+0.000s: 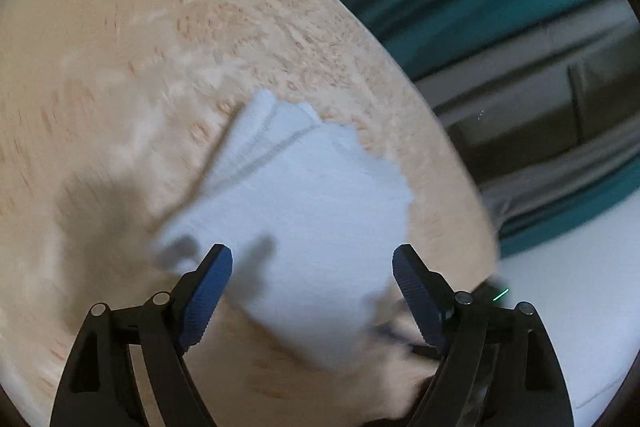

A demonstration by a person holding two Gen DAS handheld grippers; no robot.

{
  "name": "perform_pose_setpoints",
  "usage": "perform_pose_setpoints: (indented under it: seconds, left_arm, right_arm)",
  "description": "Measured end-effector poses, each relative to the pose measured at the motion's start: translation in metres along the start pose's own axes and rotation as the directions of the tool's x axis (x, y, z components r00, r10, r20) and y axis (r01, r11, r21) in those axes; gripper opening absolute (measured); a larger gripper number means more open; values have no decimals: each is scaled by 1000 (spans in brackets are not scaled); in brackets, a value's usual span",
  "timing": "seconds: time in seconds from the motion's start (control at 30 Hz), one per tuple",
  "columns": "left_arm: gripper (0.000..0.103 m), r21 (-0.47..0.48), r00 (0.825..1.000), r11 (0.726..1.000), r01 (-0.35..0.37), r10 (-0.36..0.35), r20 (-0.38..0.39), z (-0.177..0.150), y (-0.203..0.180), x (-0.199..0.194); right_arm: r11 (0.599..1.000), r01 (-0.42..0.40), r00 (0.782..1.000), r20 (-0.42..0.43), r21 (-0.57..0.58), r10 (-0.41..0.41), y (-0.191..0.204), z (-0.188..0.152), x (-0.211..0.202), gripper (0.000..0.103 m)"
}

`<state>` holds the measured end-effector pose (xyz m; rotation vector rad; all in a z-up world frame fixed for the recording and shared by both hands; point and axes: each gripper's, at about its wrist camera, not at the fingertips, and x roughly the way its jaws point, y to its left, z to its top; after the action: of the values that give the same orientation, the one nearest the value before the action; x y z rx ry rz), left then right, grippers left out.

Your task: Fold clothes

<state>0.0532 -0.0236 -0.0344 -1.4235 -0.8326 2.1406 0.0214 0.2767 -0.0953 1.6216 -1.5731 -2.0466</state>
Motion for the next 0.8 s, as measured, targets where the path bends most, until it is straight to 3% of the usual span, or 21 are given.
perform_pose_setpoints:
  seconds: [0.1,0.17,0.23,0.27,0.4,0.6,0.73,0.8]
  left_arm:
    - [85,-76,1000,997,8,-7,21,-19,-1,-2]
    - [85,-120,999,992,-23,29,43,-28,-2,-1]
    - [85,-203,997,979,-7,22,69,-39,6,1]
    - [85,-264,997,964,12,9,80,-47,13,2]
    - [85,-434,994,896,96,-63,89,-67,29,17]
    - [85,-525,984,835,164,-103,144,-75,26,32]
    - [86,-610,975,761,221,-153,162,-75,36,52]
    - [87,-630,971,739,238,-162,177,-71,38,58]
  right_arm:
    - [997,-14,997,-72,82,20,-10,-21,29,82]
    - [991,-30,995,-94,130,43,-16,-31,43,62]
    - [993,-1,998,-64,121,9,-13,-36,44,22]
    - [994,-17,999,-44,110,22,-9,-36,40,19]
    - [983,-178,983,42,31,177,25,-30,3,17]
    - [966,-253,966,42,-46,255,54,-15,-17,16]
    - [960,-276,960,45,-37,278,52,-13,-21,16]
    - [959,-281,958,46,-42,283,51,-16,-26,16]
